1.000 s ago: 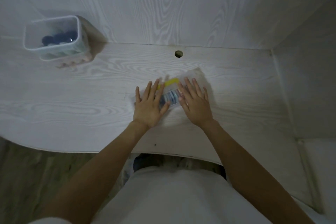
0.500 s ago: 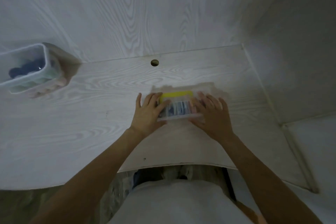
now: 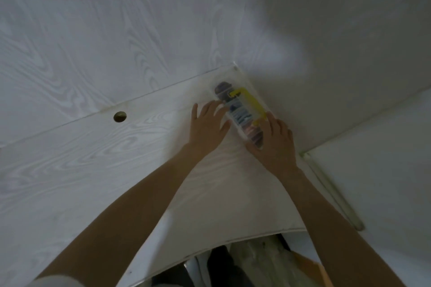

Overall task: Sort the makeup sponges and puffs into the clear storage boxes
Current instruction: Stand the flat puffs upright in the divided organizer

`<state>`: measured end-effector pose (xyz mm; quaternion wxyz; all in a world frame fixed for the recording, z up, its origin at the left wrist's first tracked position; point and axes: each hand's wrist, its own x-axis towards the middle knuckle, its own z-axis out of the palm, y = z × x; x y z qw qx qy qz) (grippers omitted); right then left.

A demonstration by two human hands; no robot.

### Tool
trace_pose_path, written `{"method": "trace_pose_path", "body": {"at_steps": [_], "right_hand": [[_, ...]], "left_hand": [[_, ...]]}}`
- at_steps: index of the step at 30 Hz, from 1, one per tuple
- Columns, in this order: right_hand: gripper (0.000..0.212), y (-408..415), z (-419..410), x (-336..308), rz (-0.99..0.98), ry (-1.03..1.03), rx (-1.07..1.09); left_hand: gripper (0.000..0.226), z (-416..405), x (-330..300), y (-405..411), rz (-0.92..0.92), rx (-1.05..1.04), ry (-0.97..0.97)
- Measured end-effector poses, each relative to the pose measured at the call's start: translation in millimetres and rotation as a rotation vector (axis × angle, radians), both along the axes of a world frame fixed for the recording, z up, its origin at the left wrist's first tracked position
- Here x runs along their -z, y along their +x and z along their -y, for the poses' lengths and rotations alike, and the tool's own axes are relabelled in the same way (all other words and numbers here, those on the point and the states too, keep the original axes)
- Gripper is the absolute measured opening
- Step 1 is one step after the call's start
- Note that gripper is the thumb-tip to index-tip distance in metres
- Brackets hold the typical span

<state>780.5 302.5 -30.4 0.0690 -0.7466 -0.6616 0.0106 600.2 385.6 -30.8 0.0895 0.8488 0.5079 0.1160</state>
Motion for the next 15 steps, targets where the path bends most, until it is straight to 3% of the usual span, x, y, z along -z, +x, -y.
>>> {"method": "trace_pose_path", "body": {"at_steps": [6, 11, 15], "right_hand": [[0.075, 14, -53, 2, -0.029, 0.023, -0.004], [0.072, 21, -77, 4, -0.039, 0.036, -0.043], [0.075, 11, -87, 0, -0.058, -0.035, -0.022]], "left_hand": [[0.065, -36, 2, 45, 0.000, -0.045, -0.269], [0.080, -68, 6, 54, 0.144, -0.040, -0.299], [0.088, -79, 8, 49, 0.141, -0.042, -0.336]]}}
